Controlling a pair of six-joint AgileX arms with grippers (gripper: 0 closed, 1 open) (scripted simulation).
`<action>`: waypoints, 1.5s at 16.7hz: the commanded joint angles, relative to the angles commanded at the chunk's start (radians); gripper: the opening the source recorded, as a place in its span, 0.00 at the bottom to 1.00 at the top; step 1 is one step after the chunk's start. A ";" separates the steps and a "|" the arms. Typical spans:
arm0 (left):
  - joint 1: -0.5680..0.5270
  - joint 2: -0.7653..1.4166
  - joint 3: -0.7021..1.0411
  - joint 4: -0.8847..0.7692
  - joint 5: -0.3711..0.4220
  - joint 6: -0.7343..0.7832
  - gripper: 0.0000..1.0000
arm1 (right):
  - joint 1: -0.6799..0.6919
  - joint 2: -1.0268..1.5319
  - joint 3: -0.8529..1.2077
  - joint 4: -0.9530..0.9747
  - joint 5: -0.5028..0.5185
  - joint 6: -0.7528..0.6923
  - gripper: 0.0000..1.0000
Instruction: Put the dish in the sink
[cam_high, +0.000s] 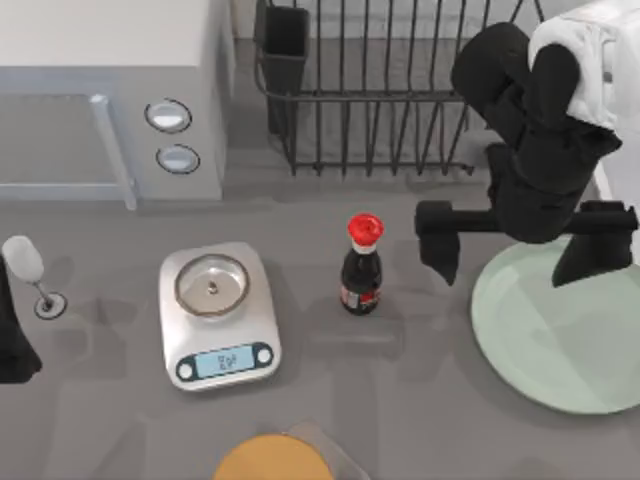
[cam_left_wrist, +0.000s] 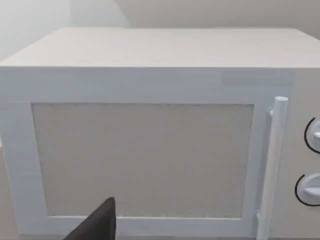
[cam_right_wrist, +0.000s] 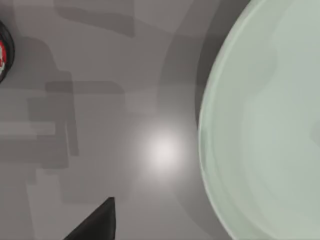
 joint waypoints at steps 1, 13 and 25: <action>0.000 0.000 0.000 0.000 0.000 0.000 1.00 | 0.006 0.021 0.016 -0.012 0.000 0.006 1.00; 0.000 0.000 0.000 0.000 0.000 0.000 1.00 | -0.048 0.096 -0.073 0.125 0.037 0.046 1.00; 0.000 0.000 0.000 0.000 0.000 0.000 1.00 | 0.011 0.183 -0.192 0.349 0.001 0.013 0.92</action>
